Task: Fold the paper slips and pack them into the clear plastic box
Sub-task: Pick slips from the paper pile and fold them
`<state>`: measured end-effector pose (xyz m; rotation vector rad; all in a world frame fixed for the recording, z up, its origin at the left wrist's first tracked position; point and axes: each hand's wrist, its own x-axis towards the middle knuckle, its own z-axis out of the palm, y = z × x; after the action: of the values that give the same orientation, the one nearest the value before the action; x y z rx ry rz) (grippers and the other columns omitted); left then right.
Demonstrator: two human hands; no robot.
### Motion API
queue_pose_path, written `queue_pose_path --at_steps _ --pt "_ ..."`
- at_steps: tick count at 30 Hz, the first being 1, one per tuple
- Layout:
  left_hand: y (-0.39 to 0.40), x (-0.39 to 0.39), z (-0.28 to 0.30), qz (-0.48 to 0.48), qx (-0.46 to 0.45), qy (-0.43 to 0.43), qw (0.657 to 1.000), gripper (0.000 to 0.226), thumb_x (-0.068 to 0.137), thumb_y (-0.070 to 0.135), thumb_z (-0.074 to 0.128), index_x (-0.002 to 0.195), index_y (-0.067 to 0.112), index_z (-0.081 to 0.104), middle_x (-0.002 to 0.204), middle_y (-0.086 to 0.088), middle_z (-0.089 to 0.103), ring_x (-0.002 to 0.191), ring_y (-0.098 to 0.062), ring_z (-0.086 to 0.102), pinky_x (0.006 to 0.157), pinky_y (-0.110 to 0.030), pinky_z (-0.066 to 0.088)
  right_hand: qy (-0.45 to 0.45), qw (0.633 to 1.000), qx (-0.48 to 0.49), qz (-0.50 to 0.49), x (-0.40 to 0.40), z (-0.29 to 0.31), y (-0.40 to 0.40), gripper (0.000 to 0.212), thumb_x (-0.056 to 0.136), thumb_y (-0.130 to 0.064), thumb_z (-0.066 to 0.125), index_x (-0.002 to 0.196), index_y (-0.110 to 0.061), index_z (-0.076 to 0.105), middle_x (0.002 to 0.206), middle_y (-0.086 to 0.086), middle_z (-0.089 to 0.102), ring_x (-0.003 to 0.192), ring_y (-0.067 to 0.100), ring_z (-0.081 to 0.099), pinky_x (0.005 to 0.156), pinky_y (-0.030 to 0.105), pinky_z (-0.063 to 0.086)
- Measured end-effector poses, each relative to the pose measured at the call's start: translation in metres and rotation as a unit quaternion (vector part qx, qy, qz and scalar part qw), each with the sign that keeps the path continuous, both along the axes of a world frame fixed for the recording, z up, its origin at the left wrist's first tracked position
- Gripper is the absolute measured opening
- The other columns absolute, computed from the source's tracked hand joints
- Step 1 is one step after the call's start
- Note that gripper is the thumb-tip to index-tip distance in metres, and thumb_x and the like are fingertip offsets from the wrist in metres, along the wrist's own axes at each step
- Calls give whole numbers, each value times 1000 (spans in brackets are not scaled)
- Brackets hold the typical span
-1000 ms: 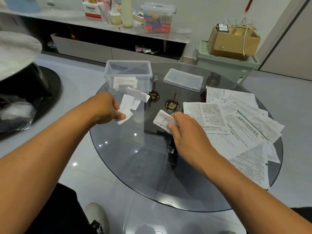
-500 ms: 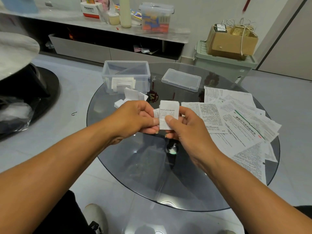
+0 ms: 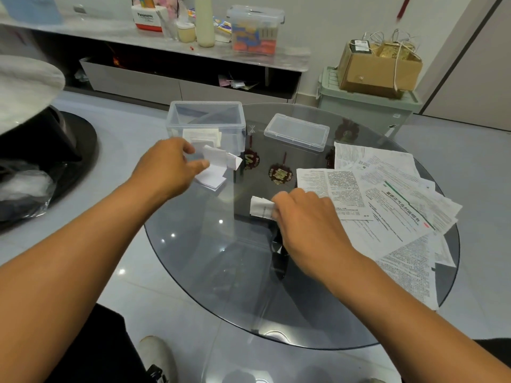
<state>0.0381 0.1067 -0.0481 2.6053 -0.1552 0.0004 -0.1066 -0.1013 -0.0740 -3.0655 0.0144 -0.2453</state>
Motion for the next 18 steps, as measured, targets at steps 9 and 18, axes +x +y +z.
queue_pose_path --at_steps 9,18 --pt "-12 -7 -12 -34 -41 49 997 16 92 25 74 88 19 60 94 -4 65 82 -25 58 67 -33 41 26 973 229 -11 -1 6 -3 17 109 -33 41 108 -20 53 90 -2 56 80 22 54 71 43 47" --pt "-30 -33 0 -183 -187 105 959 10 102 27 59 97 23 52 75 2 68 62 -8 61 57 -22 50 19 882 463 -87 1 11 -6 14 108 -34 48 105 -24 58 91 -7 66 74 6 59 63 25 48"
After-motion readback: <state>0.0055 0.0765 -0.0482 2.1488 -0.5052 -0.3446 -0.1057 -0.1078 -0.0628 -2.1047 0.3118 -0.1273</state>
